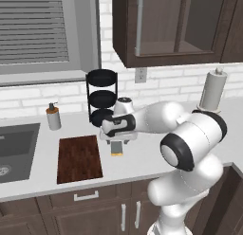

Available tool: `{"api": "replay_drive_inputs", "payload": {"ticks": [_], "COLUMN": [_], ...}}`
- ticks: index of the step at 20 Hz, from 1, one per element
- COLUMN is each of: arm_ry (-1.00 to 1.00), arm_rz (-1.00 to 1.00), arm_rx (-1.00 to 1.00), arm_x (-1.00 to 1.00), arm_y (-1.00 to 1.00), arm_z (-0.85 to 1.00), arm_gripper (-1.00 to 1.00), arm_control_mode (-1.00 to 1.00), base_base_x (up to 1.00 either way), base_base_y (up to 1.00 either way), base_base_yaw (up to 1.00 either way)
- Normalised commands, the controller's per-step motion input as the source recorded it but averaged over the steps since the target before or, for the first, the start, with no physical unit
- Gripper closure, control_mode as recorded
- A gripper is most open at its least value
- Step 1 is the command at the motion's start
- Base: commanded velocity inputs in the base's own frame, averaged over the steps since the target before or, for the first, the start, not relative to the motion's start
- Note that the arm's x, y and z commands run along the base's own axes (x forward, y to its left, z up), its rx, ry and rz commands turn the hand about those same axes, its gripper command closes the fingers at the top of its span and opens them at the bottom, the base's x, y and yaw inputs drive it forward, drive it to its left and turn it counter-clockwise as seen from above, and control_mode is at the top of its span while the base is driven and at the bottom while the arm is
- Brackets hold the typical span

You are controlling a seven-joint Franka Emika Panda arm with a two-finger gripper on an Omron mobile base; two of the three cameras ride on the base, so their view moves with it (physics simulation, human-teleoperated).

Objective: Pick up the sponge from the counter and clean the cutting board by briefly scrubbing or pressing down on the cutting board. Once finished, release the sponge.

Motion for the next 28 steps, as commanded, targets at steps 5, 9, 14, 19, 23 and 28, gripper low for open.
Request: {"api": "replay_drive_inputs", "payload": {"ticks": [5, 9, 14, 19, 23, 28], "arm_ry": [0.0, 0.0, 0.0, 0.0, 0.0, 0.0], "arm_rz": [0.0, 0.0, 0.0, 0.0, 0.0, 0.0], "arm_rx": [0.0, 0.0, 0.0, 0.0, 0.0, 0.0], "arm_x": [0.17, 0.18, 0.2, 0.18, 0.15, 0.13], "arm_y": [0.0, 0.0, 0.0, 0.0, 0.0, 0.0], "arm_z": [-0.19, -0.2, -0.2, -0.2, -0.23, -0.26], "arm_gripper": [-1.0, -1.0, -1.0, -1.0, -1.0, -1.0], "arm_control_mode": [-1.0, -1.0, -1.0, -1.0, -1.0, -1.0], "base_base_x": [0.0, 0.0, 0.0, 0.0, 0.0, 0.0], "base_base_y": [0.0, 0.0, 0.0, 0.0, 0.0, 0.0], "base_base_yaw": [0.0, 0.0, 0.0, 0.0, 0.0, 0.0]}}
